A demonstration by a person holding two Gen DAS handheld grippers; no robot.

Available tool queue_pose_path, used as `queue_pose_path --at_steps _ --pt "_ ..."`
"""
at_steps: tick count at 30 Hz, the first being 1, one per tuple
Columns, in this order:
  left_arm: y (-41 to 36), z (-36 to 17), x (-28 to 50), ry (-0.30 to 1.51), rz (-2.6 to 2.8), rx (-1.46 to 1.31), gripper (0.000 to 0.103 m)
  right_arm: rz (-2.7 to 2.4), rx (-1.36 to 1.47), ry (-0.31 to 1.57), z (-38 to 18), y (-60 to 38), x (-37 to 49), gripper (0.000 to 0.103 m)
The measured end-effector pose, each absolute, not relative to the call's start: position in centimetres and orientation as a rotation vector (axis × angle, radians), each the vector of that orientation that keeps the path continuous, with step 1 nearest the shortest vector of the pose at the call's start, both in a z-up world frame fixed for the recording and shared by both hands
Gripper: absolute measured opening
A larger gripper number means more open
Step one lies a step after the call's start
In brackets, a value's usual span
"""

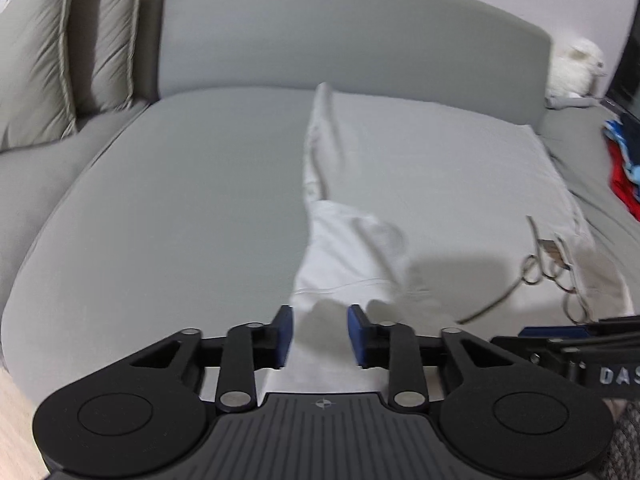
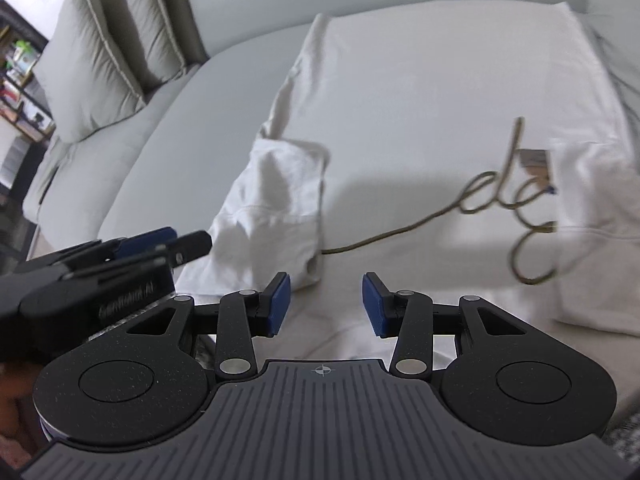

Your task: Fold clothes

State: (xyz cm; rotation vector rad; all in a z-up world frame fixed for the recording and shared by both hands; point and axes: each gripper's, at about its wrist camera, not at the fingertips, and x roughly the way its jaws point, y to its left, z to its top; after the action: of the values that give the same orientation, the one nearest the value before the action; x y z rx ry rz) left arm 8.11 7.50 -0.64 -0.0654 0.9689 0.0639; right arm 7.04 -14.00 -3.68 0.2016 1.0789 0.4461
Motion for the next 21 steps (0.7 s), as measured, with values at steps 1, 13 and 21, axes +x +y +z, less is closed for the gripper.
queue_pose_path --at_steps 1,13,21 --pt "7.6 -1.1 8.4 0.991 0.065 -0.060 0.021 0.451 0.203 1.081 -3.8 -13.7 7.2 0.046" --pt "8.3 -2.5 9.0 1.130 0.142 -0.006 0.026 0.509 -0.101 1.113 -6.4 -7.1 8.6 0.016" --pt "9.2 -0.9 9.6 0.962 0.079 -0.157 0.024 0.551 -0.060 1.029 -4.4 -8.7 8.8 0.018"
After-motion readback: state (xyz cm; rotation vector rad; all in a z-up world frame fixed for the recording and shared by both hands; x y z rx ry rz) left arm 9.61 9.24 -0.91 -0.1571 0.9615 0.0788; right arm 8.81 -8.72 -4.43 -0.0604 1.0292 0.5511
